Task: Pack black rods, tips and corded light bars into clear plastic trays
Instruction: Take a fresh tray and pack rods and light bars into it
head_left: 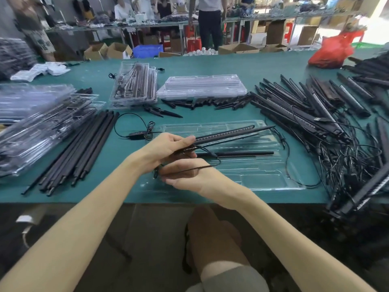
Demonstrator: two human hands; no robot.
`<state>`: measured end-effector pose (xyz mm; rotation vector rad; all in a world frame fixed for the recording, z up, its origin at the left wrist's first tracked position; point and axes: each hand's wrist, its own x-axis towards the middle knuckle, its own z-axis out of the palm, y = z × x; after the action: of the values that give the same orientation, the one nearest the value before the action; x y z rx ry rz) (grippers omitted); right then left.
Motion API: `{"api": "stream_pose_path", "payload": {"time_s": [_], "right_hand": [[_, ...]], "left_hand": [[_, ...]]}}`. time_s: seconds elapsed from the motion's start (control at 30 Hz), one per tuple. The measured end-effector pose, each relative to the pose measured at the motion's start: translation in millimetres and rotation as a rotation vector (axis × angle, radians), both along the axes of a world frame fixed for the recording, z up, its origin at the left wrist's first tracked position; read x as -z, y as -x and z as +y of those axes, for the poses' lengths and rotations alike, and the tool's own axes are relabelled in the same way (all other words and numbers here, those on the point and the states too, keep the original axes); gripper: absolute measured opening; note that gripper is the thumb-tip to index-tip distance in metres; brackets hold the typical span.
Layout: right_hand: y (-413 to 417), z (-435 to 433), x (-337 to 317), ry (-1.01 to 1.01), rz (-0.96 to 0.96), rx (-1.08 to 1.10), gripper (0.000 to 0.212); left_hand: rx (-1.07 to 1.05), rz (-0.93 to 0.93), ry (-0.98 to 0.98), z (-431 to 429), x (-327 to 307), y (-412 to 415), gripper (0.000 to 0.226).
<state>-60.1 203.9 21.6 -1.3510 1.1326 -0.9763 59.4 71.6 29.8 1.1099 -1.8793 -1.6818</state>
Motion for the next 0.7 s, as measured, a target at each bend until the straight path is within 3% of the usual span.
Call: {"api": "stream_pose_path", "payload": {"time_s": [0.1, 0.23, 0.33, 0.43, 0.57, 0.7], "right_hand": [[19.6, 2.8, -3.6, 0.073, 0.044, 0.047, 0.029], [49.4, 2.8, -5.4, 0.374, 0.672, 0.261, 0.032], [60.4, 3.2, 2.3, 0.484, 1.087, 0.403, 0.037], [61.5, 3.9, 8.7, 0.555, 1.146, 0.572, 0.037], [68.7, 0.0, 16.6, 0.502, 1.256, 0.590, 0.066], [78.8, -3.3, 21.8, 0.443, 1.303, 0.517, 0.059]], "left_hand": [[0.001, -0.032, 0.038, -3.7, -6.6, -7.6, 0.054], [0.078, -0.086, 0.078, -4.8, -16.2, -20.4, 0.044], [0.080, -0.117, 0.160, -3.5, -17.7, -20.3, 0.049], [0.066, -0.120, 0.197, -3.9, -17.7, -20.6, 0.046], [0.102, -0.142, 0.203, -5.5, -14.3, -29.7, 0.042], [0.144, -0.173, 0.238, -5.5, -12.6, -40.1, 0.055]]}}
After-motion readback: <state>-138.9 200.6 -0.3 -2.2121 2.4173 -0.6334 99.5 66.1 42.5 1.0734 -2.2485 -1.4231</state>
